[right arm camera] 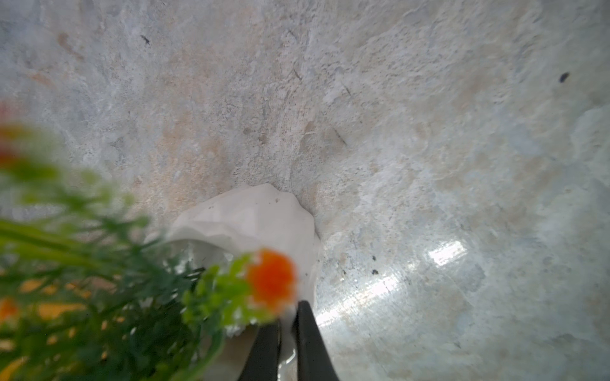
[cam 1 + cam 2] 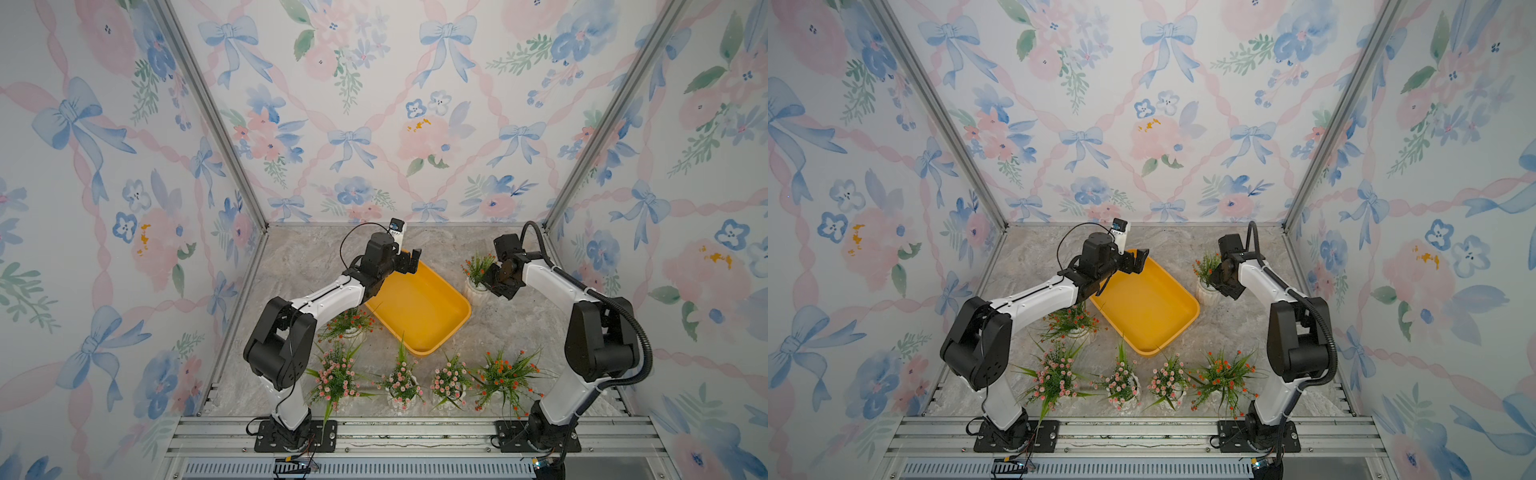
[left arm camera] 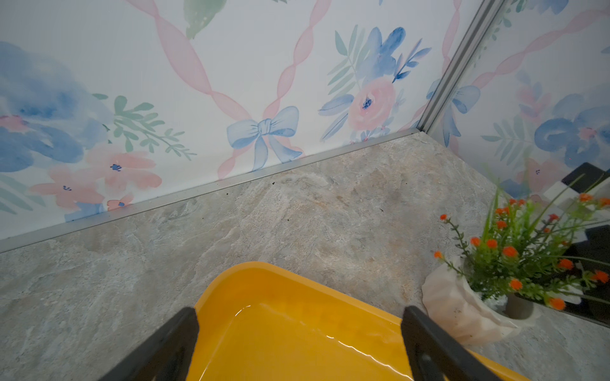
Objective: Put the potted gypsophila into the storage box
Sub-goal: Pick up the baby's breath potted plant from the center of the board, then place the baby's breath potted plant at the storage box.
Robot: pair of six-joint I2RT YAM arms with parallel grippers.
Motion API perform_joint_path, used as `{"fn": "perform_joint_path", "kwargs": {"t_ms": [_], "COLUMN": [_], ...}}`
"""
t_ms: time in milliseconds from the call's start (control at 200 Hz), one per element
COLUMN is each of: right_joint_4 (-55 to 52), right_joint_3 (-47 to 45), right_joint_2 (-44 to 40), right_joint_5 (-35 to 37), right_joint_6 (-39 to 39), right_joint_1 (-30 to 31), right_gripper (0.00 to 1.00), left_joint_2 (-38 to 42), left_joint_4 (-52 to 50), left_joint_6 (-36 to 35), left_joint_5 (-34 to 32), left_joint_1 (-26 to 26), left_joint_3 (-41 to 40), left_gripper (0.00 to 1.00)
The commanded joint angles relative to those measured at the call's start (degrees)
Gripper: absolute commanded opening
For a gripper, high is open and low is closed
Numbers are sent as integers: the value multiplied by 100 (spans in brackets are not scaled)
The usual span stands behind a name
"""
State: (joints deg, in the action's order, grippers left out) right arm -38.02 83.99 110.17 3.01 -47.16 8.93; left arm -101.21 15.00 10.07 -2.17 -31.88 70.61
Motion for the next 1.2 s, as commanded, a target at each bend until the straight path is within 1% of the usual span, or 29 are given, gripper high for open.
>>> {"fn": "perform_joint_path", "kwargs": {"t_ms": [0, 85, 205, 290, 420, 485, 550, 705, 800, 840, 925, 1030, 1130, 1200], "right_joint_4": [-223, -275, -272, -310, -338, -354, -402, -365, -162, -41, 118, 349, 469, 546], "right_joint_3": [131, 119, 49, 61, 112, 207, 370, 823, 1061, 1157, 1409, 1652, 1968, 2192], "right_joint_2": [281, 271, 105, -25, -288, -415, -506, -533, -496, -458, -343, -122, 282, 594], "right_joint_5": [-19, 6, 89, 163, 222, 270, 299, 233, 209, 178, 68, -235, -495, -587], "right_joint_6": [-2, 3, 54, 131, 277, 402, 530, 706, 678, 632, 514, 475, 547, 603], "right_joint_1": [-34, -27, -14, -14, 16, 77, 162, 442, 705, 811, 1009, 1303, 1607, 1793], "right_gripper": [5, 0, 0, 0, 0, 0, 0, 0, 0, 0, 0, 0, 0, 0], "left_joint_2": [-41, -56, -104, -235, -428, -435, -499, -972, -1201, -1274, -1392, -1474, -1509, -1488], "left_joint_4": [-56, -50, -112, -379, -999, -1015, -1016, -1105, -1151, -1161, -1161, -1150, -1154, -1152], "left_joint_6": [-17, -115, -203, -69, 265, 361, 424, 690, 754, 753, 846, 1054, 1191, 1191], "left_joint_5": [-143, -355, -746, -792, -538, -498, -326, 207, 209, 274, 624, 988, 1352, 1477], "left_joint_1": [-8, 0, 115, 362, 805, 966, 1112, 1398, 1474, 1507, 1607, 1758, 1825, 1826], "left_joint_3": [-82, -58, 54, 275, 620, 586, 606, 935, 1115, 1160, 1246, 1299, 1324, 1286], "left_gripper": [98, 98, 98, 98, 98, 98, 98, 98, 98, 98, 98, 98, 98, 98]}}
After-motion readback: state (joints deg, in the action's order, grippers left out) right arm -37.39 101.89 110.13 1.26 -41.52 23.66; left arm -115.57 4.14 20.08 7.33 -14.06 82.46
